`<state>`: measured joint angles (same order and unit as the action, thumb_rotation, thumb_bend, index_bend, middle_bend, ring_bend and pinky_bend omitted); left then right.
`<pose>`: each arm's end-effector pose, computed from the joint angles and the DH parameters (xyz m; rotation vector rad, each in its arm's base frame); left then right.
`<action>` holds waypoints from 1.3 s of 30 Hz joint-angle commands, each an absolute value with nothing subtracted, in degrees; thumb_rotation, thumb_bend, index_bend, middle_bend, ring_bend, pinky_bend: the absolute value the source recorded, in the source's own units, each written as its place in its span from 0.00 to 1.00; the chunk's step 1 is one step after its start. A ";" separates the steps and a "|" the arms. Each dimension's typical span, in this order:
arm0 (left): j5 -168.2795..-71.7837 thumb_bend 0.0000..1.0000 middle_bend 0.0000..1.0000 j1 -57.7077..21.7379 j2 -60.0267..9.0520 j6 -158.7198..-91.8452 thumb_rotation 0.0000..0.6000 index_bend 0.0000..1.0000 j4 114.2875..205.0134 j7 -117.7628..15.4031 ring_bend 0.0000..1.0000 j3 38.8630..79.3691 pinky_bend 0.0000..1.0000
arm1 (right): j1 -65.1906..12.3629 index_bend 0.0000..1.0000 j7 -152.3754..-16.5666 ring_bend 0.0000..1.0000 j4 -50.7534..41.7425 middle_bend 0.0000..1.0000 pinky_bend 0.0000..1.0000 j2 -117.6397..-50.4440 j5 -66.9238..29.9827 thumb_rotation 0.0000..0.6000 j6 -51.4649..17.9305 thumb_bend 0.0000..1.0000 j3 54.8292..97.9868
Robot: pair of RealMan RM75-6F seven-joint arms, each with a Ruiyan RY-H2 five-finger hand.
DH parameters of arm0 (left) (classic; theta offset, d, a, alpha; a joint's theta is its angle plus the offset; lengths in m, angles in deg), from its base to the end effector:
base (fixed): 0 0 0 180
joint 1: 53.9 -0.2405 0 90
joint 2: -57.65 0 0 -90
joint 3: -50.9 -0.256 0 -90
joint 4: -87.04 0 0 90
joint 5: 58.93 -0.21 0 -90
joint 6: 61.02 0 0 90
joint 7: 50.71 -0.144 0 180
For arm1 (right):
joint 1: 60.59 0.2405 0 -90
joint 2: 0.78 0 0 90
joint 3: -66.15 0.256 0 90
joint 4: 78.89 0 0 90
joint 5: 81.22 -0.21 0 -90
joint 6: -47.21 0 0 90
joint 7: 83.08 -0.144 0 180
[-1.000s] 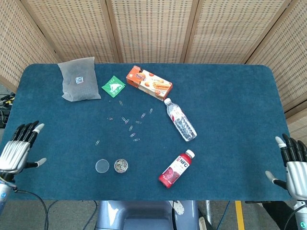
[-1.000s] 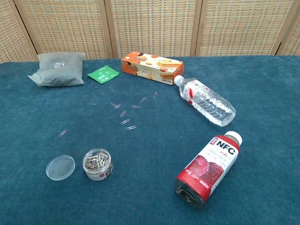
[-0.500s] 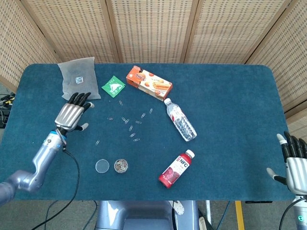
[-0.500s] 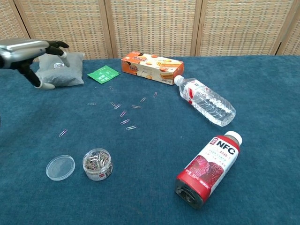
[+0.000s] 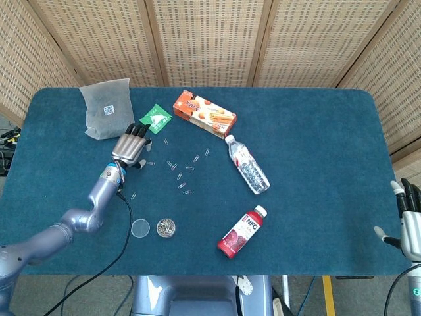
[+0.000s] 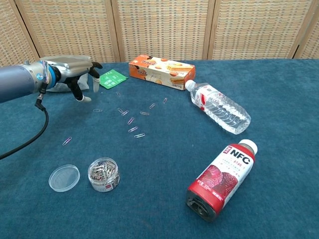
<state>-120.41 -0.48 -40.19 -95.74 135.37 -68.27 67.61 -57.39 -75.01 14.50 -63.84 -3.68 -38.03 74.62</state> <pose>-0.1759 0.4586 -0.0157 -1.8341 -0.8115 -0.6347 -0.3247 -0.1899 0.1860 1.2336 -0.8142 0.7725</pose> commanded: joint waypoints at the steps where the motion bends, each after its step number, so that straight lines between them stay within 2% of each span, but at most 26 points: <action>1: -120.10 0.31 0.00 1.10 -42.59 -94.27 1.00 0.47 131.87 -67.02 0.00 67.26 0.00 | -57.39 0.06 -75.16 0.00 14.37 0.00 0.00 -63.88 -3.53 1.00 -38.18 0.00 74.60; 12: -120.18 0.32 0.00 2.81 -46.61 -91.97 1.00 0.47 125.90 -64.48 0.00 66.24 0.00 | -57.20 0.06 -75.11 0.00 14.01 0.00 0.00 -64.16 -3.59 1.00 -38.06 0.00 74.52; 17: -119.82 0.36 0.00 3.13 -47.79 -90.96 1.00 0.47 124.14 -63.86 0.00 66.01 0.00 | -57.17 0.06 -75.15 0.00 13.89 0.00 0.00 -64.22 -3.99 1.00 -37.97 0.00 74.62; 31: -114.63 0.39 0.00 4.85 -49.78 -88.57 1.00 0.47 121.76 -69.28 0.00 66.18 0.00 | -57.04 0.06 -75.74 0.00 13.31 0.00 0.00 -64.33 -4.47 1.00 -37.69 0.00 74.70; 39: -112.58 0.41 0.00 4.84 -50.03 -88.41 1.00 0.54 121.49 -71.11 0.00 66.04 0.00 | -56.93 0.06 -75.79 0.00 13.18 0.00 0.00 -64.36 -4.60 1.00 -37.48 0.00 74.67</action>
